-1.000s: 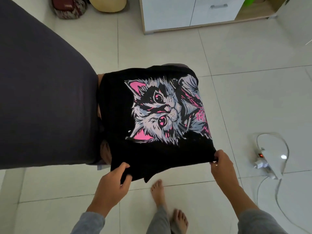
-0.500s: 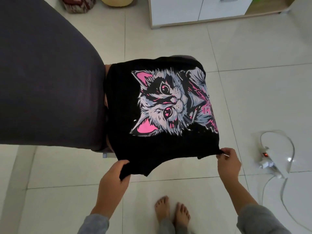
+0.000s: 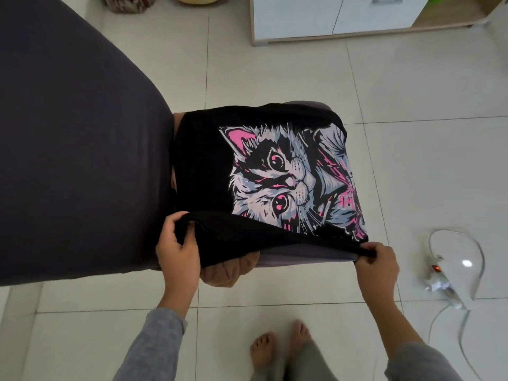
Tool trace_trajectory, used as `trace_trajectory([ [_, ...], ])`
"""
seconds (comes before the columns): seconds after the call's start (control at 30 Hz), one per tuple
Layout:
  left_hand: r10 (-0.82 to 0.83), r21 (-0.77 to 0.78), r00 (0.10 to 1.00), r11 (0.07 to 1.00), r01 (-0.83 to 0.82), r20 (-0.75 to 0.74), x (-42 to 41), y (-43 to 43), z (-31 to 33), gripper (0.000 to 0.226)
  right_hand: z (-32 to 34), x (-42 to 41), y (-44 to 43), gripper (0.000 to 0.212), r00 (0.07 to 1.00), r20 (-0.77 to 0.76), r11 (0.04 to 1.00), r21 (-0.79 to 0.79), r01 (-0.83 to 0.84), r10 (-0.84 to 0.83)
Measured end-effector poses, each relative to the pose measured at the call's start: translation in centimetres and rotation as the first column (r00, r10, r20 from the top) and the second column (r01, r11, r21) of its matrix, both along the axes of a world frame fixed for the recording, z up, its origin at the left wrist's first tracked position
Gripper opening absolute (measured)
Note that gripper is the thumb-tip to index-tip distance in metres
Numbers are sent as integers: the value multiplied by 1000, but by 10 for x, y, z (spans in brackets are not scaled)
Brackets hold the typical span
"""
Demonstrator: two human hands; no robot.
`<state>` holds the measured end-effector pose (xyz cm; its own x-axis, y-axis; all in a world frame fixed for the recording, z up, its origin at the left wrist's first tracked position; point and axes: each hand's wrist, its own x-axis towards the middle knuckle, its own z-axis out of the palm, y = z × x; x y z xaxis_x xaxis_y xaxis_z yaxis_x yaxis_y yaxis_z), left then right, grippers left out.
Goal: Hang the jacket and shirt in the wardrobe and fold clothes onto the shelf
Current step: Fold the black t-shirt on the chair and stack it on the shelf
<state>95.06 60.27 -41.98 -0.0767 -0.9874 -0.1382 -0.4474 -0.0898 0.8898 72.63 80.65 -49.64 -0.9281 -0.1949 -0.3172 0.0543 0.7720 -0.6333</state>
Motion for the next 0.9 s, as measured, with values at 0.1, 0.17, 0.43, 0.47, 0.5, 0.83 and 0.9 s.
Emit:
trace_trajectory([
  [0.1, -10, -50, 999, 999, 12, 40, -11, -10, 0, 21, -7, -10, -4, 26, 1000, 19, 999, 40, -15, 15],
  [0.17, 10, -64, 999, 998, -7, 53, -18, -17, -3, 22, -10, -21, -6, 24, 995, 104, 998, 69, 0, -8],
  [0.43, 55, -98, 996, 994, -48, 75, -46, -45, -11, 20, -16, -80, -18, 17, 941, 260, 927, 249, -282, 217],
  [0.47, 75, -99, 994, 993, -67, 76, -49, -47, -13, 20, -16, -86, -19, 16, 935, 287, 921, 262, -287, 209],
  [0.5, 90, -106, 993, 991, -81, 79, -52, -48, -14, 19, -18, -89, -19, 15, 930, 310, 919, 274, -284, 195],
  [0.83, 190, -87, 976, 980, -181, 107, -66, -53, -28, 17, -27, -94, -16, 23, 978, 179, 945, 288, -153, 104],
  [0.9, 207, -92, 972, 976, -197, 111, -68, -55, -28, 17, -26, -93, -17, 27, 993, 111, 965, 253, -68, 40],
])
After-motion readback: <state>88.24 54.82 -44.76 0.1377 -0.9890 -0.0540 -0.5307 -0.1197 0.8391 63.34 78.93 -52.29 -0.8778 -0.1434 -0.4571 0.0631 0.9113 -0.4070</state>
